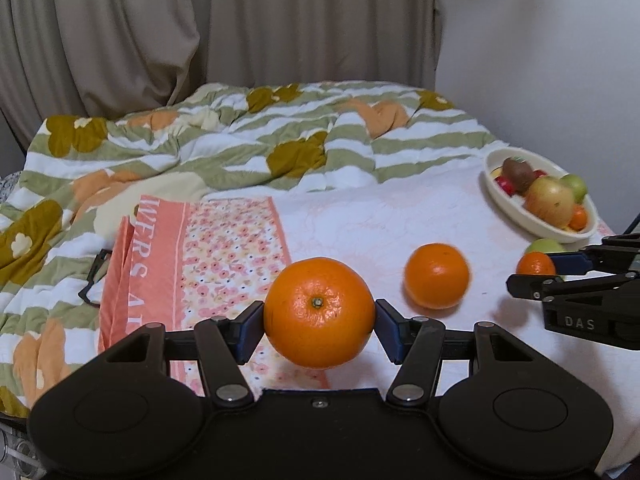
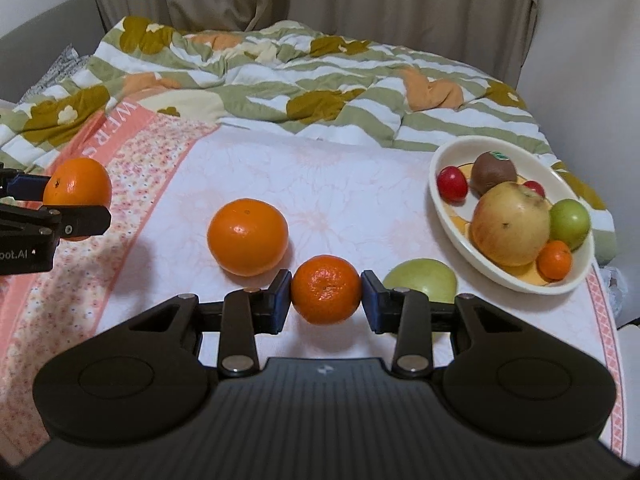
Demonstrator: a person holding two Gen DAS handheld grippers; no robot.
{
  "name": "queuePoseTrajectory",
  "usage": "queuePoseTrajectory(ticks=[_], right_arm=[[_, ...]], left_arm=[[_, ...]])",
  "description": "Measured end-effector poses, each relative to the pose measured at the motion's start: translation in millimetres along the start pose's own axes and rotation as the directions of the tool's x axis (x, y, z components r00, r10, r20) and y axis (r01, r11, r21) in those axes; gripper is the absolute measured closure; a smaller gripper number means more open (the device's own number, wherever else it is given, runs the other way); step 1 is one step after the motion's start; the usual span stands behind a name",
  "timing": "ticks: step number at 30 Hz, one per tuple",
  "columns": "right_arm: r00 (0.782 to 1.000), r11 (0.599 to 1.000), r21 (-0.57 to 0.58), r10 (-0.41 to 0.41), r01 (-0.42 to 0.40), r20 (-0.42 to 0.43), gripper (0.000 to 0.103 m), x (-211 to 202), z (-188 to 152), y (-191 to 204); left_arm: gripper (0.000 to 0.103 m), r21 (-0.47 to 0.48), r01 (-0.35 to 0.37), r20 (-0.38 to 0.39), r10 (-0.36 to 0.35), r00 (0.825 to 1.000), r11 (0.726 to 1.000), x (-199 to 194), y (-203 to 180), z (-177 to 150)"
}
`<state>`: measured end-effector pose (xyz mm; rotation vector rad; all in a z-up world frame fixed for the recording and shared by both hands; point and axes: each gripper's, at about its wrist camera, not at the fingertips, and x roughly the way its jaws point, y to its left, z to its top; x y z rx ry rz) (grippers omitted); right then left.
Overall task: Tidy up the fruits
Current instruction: 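Carry orange and mandarin over the white bowl and open both tools inside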
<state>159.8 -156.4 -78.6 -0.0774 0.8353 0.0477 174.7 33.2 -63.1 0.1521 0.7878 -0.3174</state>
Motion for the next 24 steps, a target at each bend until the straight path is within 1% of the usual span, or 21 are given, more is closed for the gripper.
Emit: queuePoseTrajectory(ticks=[9,13,19,24], right_arm=[[0.998,0.999,0.044,-0.019,0.016,0.056,0.05,-54,-9,-10],[0.997,0.997,0.077,-0.038,0.032,0.069,0.05,-76,-14,-21],[0.994,0.992,0.114,-0.063,0.053,0.085,0.05,-102,-18,-52],[0.993,0.991,0.129,-0.057,0.044,0.101,0.05,-116,-15,-91]], left_arm=[[0.04,-0.015,0.027,0.07,-0.026,0.997,1.0,-47,-20,0],[0.04,-0.007,0.056,0.099,-0.055,0.994,0.998,-62,-31,3],[0.04,0.022,0.084,0.133,-0.086,0.987,0.996,-74,-57,11],[0.04,0.017,0.072,0.165,-0.074,0.984,0.997,-81,-85,23]])
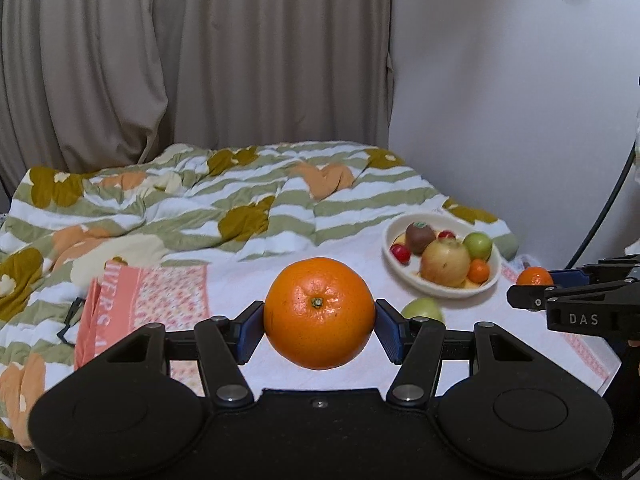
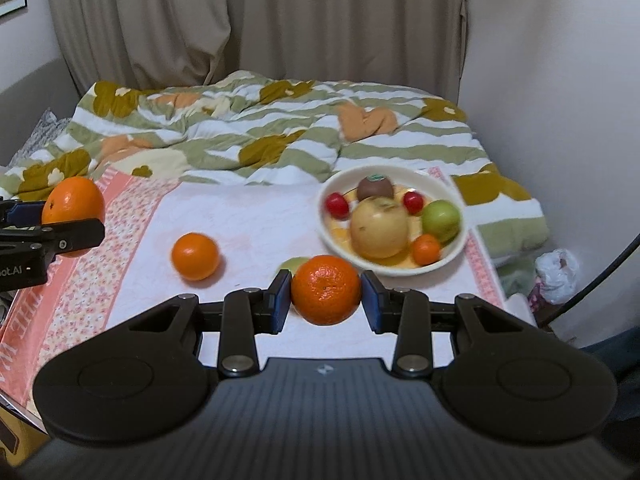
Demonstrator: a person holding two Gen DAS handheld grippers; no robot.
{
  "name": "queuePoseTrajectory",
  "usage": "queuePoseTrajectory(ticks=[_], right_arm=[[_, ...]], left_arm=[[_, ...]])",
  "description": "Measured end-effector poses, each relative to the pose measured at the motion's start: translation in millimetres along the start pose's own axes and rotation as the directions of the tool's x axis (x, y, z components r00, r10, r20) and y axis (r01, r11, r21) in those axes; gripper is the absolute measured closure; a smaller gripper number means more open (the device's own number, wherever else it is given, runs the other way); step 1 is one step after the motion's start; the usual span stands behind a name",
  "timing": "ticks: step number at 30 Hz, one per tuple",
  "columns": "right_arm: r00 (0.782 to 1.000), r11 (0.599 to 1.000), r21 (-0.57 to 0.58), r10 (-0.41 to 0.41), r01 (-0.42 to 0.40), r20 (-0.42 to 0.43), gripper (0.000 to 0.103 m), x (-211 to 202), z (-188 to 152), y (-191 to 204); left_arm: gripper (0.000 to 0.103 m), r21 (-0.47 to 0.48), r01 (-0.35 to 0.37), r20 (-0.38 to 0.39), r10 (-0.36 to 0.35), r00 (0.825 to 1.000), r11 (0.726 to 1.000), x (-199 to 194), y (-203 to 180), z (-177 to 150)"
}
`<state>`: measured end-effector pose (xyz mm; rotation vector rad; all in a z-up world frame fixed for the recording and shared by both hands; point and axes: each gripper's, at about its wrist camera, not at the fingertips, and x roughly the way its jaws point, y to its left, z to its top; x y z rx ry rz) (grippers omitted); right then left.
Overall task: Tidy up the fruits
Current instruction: 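Carry orange and mandarin over the white bowl and open both tools inside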
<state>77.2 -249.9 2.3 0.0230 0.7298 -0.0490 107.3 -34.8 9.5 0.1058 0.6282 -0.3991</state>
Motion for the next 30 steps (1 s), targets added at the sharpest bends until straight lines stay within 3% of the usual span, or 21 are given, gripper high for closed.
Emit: queuePoseTrajectory(ticks=[17,30], right_arm=[[0.992,0.985,-0.115,0.128,-0.126,0.017,0.05,31,51,-135],[0.992,0.988,-0.087,0.127,-0.128,-0.022,0.05,98,81,-183]], left_arm=[[0.04,-0.114,-0.118,0.012,0.121,0.993,0.986,50,-117,45],[0.04,-0.113,-0.131,-0.074,0.123,0.99,0.985,139,-133,76]])
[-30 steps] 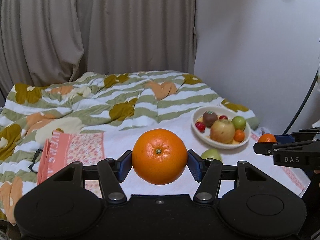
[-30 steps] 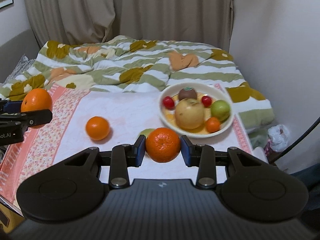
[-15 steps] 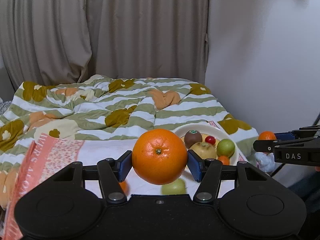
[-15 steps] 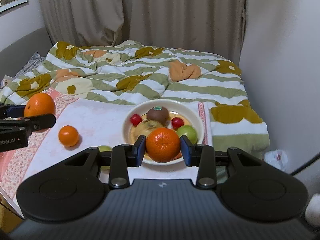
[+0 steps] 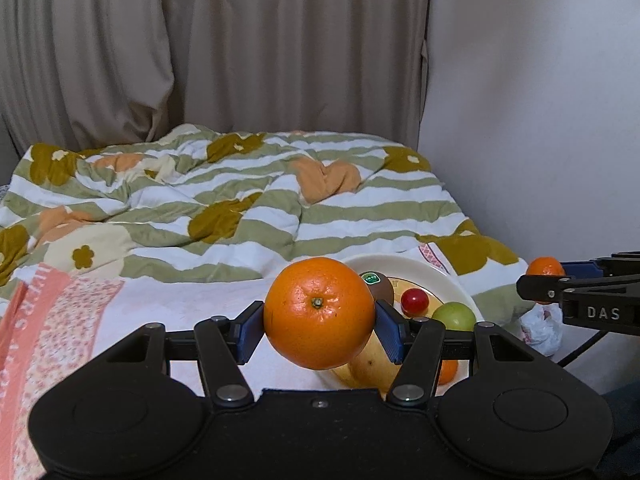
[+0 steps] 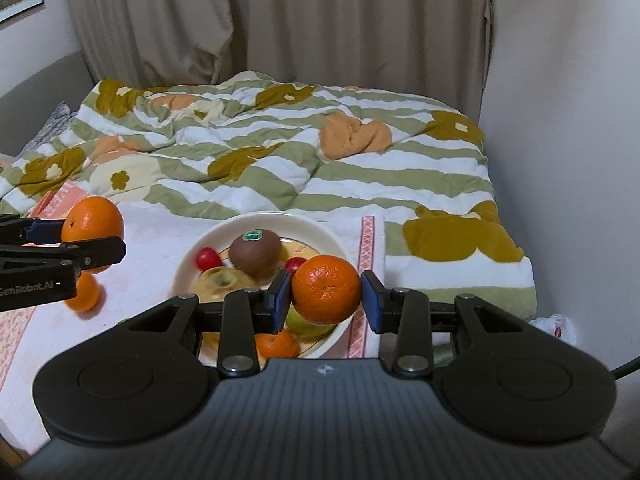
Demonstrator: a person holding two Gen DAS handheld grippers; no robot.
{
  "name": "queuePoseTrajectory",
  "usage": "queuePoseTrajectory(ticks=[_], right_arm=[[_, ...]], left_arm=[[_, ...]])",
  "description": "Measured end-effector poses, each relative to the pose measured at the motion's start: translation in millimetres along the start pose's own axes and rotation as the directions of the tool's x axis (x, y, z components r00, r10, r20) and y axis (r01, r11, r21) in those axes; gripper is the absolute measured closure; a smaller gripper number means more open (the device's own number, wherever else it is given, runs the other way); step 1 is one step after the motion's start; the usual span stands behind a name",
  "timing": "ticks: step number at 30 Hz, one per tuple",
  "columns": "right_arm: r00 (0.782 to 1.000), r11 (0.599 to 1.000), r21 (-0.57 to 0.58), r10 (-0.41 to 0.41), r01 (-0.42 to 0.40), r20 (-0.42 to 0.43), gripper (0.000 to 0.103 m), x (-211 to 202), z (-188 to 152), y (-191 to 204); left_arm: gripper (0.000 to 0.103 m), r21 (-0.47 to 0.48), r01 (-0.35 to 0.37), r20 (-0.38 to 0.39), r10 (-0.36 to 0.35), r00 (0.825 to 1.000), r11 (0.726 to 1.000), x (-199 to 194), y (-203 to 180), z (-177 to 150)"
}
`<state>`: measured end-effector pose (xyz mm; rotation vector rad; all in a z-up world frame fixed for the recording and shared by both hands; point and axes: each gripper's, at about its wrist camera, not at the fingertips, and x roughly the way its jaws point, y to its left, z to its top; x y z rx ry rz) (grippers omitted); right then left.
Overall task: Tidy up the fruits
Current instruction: 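Carry orange and mandarin over the white bowl and open both tools inside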
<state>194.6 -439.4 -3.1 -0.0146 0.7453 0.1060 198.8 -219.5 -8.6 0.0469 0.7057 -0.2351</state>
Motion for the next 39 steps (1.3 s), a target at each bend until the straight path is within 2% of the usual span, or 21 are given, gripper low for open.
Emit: queuePoseTrajectory(ticks=[11,23,24,26,27,29,39], right_arm=[[0.999,0.998,0.053,-0.013,0.015,-0.053,0.05,45,7,-16],[0.996,0.996,0.087,-0.018,0.025,-0.084,0.05,68,11,-21],[0.996,0.996,0.087,-0.017,0.025,-0.085,0.05,69,11,-20],[0.996,0.996,0.087,-0.018,0.025,-0.085,0.05,70,11,-20],[0.996,0.996,0.087,-0.017,0.024,-0.086,0.05,70,12,-20],[0.996,0.996,0.088,-0.014,0.021,-0.086,0.05,71,12,-20],[0.996,0.998,0.048,0.046,-0.042,-0.073,0.05,79,19,-4]], left_arm=[[0.04,0.047,0.031,-0.113,-0.025,0.993,0.998,77,-1,8],[0.04,0.095,0.039,-0.174,-0.022,0.985,0.995,113,-5,7],[0.038,0.095,0.038,-0.176,-0.021,0.984,0.995,114,-5,7],[0.017,0.098,0.041,-0.152,-0.025,0.988,0.994,110,-5,8],[0.004,0.096,0.037,-0.127,-0.025,0.992,0.995,106,-4,9],[0.001,0.089,0.031,-0.093,-0.023,0.995,0.996,97,-3,11],[0.001,0.026,-0.002,-0.066,0.004,0.998,1.0,53,13,5]])
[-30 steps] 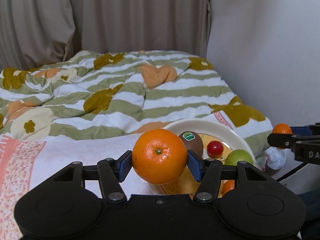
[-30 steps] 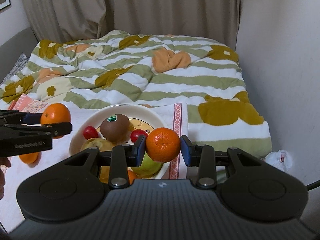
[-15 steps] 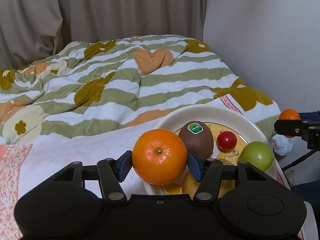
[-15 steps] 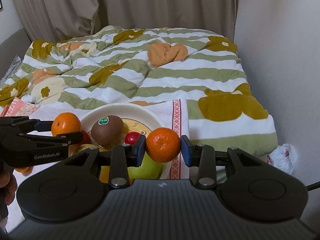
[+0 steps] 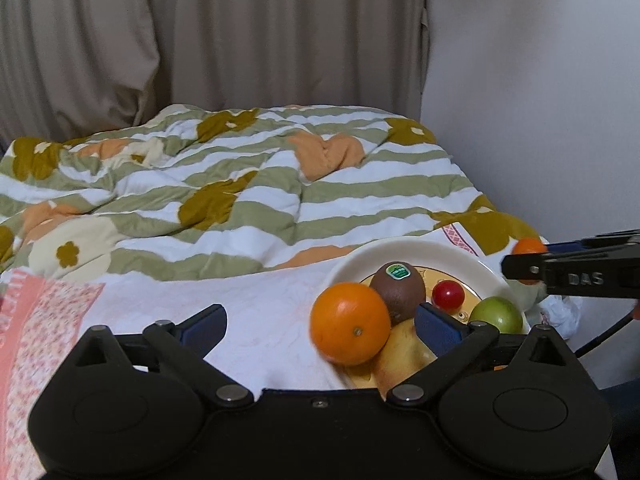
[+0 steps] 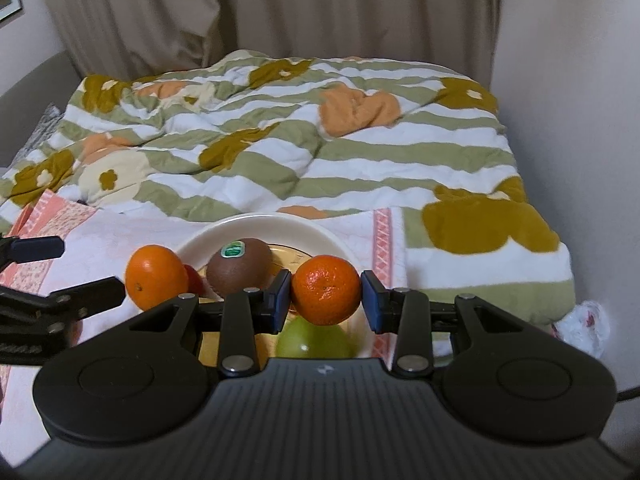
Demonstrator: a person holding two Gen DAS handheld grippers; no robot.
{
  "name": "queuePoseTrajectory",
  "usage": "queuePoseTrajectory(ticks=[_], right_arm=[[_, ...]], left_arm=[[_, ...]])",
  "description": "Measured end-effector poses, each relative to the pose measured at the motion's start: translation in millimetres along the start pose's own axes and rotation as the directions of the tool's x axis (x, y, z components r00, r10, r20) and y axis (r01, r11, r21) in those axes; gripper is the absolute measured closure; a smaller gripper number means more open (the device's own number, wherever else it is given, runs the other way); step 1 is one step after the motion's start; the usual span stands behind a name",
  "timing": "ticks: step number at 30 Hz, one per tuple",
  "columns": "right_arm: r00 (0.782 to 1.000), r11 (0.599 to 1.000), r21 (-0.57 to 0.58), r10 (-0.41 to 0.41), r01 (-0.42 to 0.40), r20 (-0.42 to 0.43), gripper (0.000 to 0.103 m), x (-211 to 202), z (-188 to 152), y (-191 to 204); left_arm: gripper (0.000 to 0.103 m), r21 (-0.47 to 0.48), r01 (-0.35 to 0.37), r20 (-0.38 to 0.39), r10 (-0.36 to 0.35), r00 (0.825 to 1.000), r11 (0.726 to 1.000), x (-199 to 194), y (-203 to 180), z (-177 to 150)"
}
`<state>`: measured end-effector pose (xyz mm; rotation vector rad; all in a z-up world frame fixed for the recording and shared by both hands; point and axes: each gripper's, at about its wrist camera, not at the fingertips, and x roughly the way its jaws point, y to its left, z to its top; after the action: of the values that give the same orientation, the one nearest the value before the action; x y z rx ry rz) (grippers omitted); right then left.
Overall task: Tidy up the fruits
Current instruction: 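Carry orange and mandarin over the white bowl and open both tools inside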
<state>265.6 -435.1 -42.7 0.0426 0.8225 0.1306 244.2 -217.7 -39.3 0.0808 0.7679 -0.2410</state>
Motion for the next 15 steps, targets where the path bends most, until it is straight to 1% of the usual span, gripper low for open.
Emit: queuePoseTrajectory(ticks=[3,8,15], right_arm=[[0.999,0.999,-0.022,0.036,-0.036,-0.002,0.05,8,1,9],[0.997,0.997,-0.035,0.067,-0.068,-0.027,0.05,28,0,21],[0.996,0.996,-0.026,0.08,-0.081,-0.04,0.05,45,-7,29]], left_arm=[[0.001,-0.021,-0.015,0.009,0.015,1.0,1.0,-13,6,-5],[0.001,-0.075,-0.037,0.013,0.038,0.999,0.997,-30,19,-11],[0.001,-0.122,-0.088,0.019,0.091,0.996,0.989,-48,36,-23]])
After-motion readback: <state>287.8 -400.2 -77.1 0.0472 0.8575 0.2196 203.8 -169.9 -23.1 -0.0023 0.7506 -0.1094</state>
